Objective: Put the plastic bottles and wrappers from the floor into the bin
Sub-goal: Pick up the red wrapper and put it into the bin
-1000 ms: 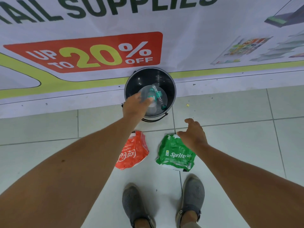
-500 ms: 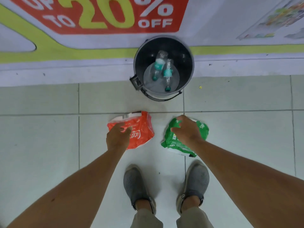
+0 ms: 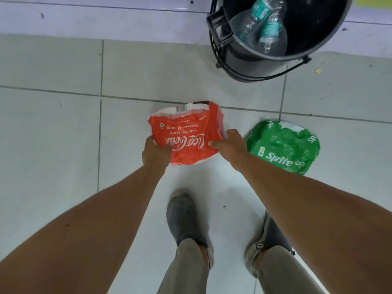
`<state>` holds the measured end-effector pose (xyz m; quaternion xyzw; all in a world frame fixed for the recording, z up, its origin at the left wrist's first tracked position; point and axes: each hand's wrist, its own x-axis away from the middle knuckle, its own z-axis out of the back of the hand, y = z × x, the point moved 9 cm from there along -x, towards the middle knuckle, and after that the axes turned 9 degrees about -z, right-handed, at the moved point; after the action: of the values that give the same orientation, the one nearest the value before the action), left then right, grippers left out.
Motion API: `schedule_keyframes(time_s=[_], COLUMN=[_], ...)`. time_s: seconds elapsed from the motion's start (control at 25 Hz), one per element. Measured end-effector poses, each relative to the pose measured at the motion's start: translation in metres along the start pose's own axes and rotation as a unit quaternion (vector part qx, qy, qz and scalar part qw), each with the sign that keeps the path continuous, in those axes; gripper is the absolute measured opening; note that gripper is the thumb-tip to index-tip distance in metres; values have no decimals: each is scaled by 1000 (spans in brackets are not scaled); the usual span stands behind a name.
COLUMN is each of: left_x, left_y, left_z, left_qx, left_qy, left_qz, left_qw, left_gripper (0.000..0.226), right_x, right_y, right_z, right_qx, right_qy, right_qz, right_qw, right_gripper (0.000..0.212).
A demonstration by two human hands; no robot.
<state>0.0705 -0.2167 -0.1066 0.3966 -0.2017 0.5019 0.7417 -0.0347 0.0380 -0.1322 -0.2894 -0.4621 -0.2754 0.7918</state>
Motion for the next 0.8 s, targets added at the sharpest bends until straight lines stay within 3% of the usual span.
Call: schedule_keyframes(time_s=[0.24, 0.4, 0.64, 0.8], left_x=[23, 72, 154, 173], left_y=[12, 56, 153, 220], left_z=[13, 49, 104, 115], left_qx=[53, 80, 129, 195], left_qy=[-58, -56, -72, -68], left_qz=[12, 12, -31, -44], left_qw=[997, 995, 989, 978], left_gripper=[52, 54, 48, 52], right_x=[35, 100, 201, 219], right_y=[3, -2, -76, -124], right_z=[4, 40, 147, 228], right_qx=[-67, -137, -113, -49], right_qy=[-30, -46, -66, 9], right_qz=[-19, -40, 33, 96], right_qw=[997, 989, 991, 994], right_gripper=[20, 34, 32, 48])
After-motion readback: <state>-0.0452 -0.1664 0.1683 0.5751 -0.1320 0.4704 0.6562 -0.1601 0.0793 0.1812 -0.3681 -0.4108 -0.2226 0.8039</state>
